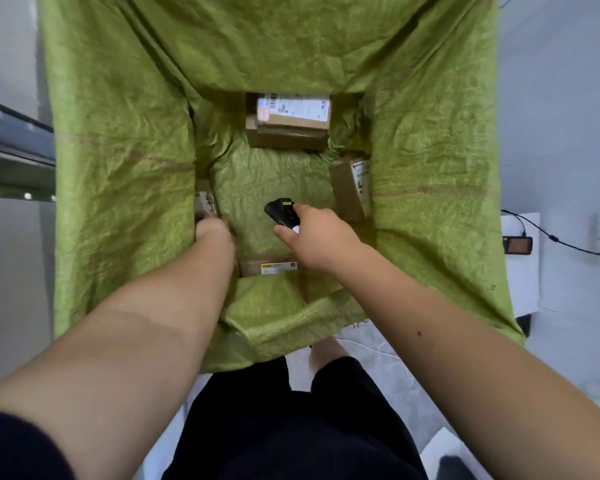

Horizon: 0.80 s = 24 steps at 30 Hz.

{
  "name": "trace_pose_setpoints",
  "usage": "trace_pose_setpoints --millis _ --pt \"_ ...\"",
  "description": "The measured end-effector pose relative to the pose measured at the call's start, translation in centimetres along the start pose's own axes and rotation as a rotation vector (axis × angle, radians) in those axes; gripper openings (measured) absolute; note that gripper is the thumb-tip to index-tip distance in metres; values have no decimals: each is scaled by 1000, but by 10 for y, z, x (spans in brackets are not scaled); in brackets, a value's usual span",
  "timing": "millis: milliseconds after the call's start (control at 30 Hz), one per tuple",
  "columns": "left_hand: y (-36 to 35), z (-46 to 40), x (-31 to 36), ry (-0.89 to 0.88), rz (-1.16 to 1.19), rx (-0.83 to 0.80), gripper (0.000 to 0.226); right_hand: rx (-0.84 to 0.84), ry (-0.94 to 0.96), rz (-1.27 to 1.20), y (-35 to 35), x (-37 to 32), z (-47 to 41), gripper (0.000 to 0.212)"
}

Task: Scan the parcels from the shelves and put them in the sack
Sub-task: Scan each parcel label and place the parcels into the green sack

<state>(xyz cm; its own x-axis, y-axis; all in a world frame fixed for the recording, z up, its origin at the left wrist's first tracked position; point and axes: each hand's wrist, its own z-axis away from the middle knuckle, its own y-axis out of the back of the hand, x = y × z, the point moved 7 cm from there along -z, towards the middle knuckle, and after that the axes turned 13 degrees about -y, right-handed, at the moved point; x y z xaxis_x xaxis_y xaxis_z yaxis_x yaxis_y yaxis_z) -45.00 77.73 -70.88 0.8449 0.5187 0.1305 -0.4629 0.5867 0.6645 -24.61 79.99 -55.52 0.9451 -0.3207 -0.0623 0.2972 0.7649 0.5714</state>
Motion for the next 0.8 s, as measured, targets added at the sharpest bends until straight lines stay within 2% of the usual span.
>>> trace_pose_setpoints --millis 100,133,200,233,300,367,500,800 --pt "-4 1 -10 48 134 67 54 -2 9 -10 -1 2 -2 62" --pt "-6 7 -13 85 314 123 52 -6 8 -19 -2 3 -2 63" --pt "0 19 -21 303 789 340 44 -7 3 -27 -4 5 -2 63" --pt "6 28 -18 316 739 371 40 -8 1 -25 -5 5 -2 64" --pt "8 31 -10 198 536 307 30 -14 -2 -12 -6 5 -1 63" --pt "5 28 -4 112 485 249 31 -15 1 -4 -7 4 0 61" --pt "6 21 -1 59 480 172 55 -6 3 6 -8 4 -2 60" --pt "9 30 3 -26 472 89 59 13 5 18 -2 3 4 62"
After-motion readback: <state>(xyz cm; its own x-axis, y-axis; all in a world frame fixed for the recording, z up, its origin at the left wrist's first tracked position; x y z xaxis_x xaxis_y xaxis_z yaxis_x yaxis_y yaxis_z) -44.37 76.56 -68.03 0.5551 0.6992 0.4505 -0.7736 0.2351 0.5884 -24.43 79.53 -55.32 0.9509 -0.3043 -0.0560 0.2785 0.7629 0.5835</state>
